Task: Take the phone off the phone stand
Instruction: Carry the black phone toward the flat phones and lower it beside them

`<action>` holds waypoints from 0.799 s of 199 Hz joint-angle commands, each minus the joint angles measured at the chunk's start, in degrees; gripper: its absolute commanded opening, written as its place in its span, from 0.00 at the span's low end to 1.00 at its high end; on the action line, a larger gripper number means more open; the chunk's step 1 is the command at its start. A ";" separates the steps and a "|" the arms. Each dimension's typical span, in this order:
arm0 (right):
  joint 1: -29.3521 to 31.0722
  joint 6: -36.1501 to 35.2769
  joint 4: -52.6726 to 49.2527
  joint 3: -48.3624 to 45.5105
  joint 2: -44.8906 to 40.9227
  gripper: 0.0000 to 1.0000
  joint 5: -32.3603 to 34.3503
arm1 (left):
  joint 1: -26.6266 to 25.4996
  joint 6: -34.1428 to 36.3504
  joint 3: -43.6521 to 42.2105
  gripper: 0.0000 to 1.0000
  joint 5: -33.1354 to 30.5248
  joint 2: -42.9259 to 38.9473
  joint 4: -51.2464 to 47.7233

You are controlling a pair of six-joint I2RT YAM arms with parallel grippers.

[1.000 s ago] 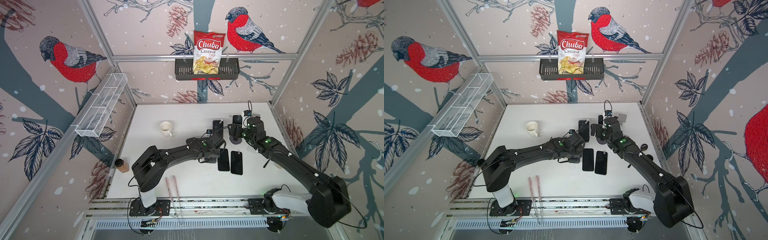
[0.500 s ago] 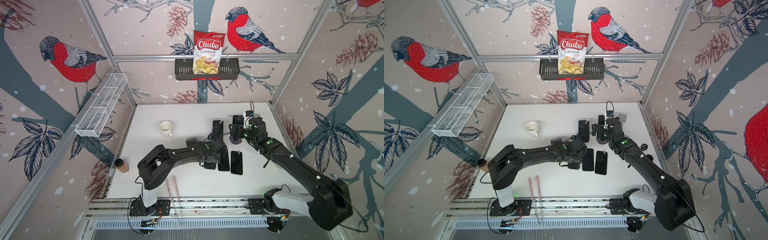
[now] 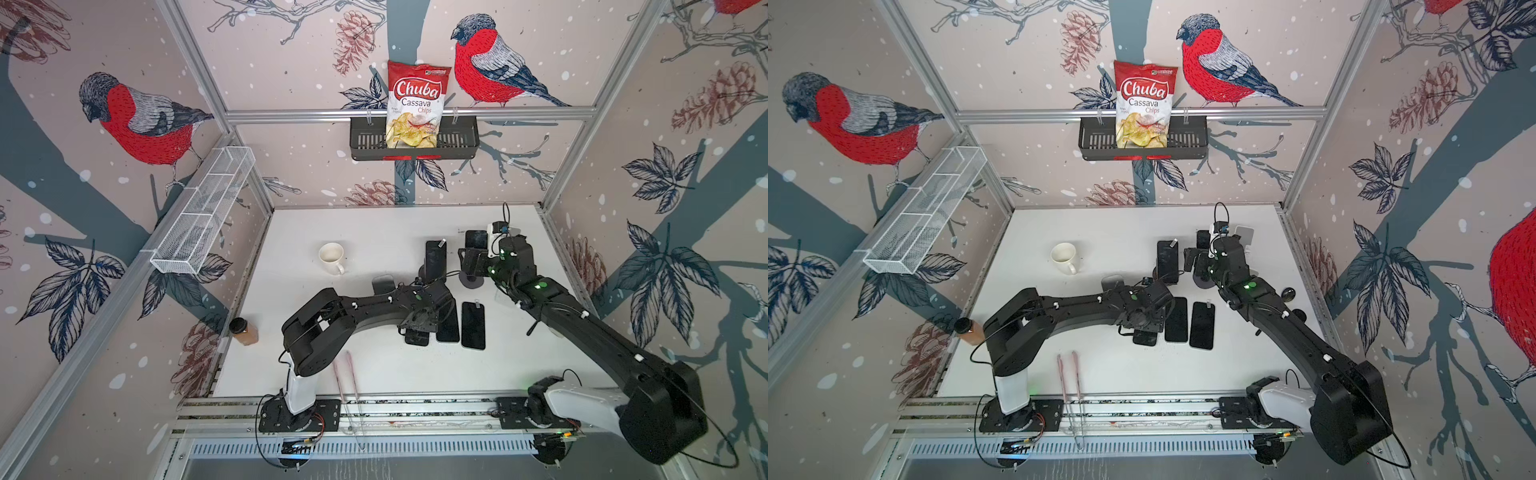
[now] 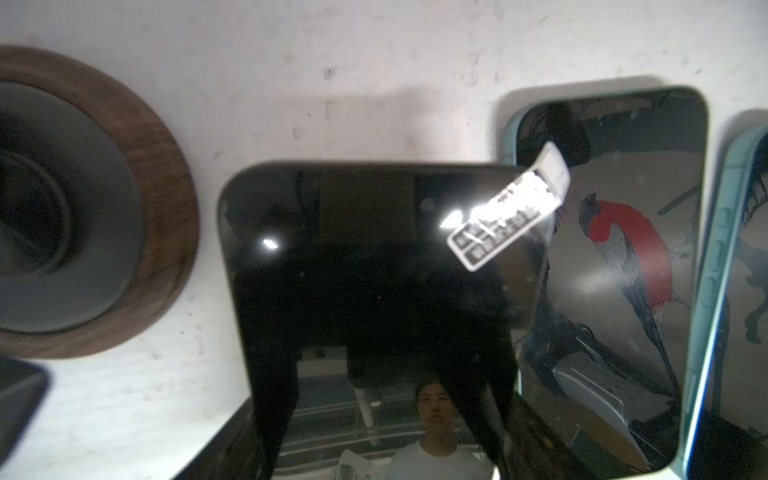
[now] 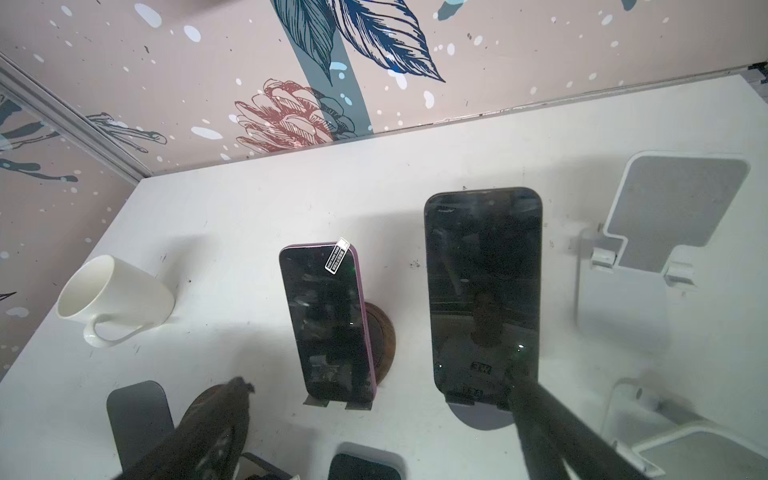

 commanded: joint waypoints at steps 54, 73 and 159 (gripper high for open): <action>-0.28 0.15 1.57 -0.13 -0.44 0.99 -0.02 | -0.01 -0.42 2.48 0.15 1.59 3.13 -3.89; -0.35 0.14 1.81 -0.27 -0.49 0.99 -0.16 | -0.02 -0.33 2.80 0.16 1.45 3.62 -4.27; -0.69 0.41 2.31 -0.91 -1.30 0.99 -0.44 | -0.01 -0.50 3.95 0.17 1.70 4.73 -5.84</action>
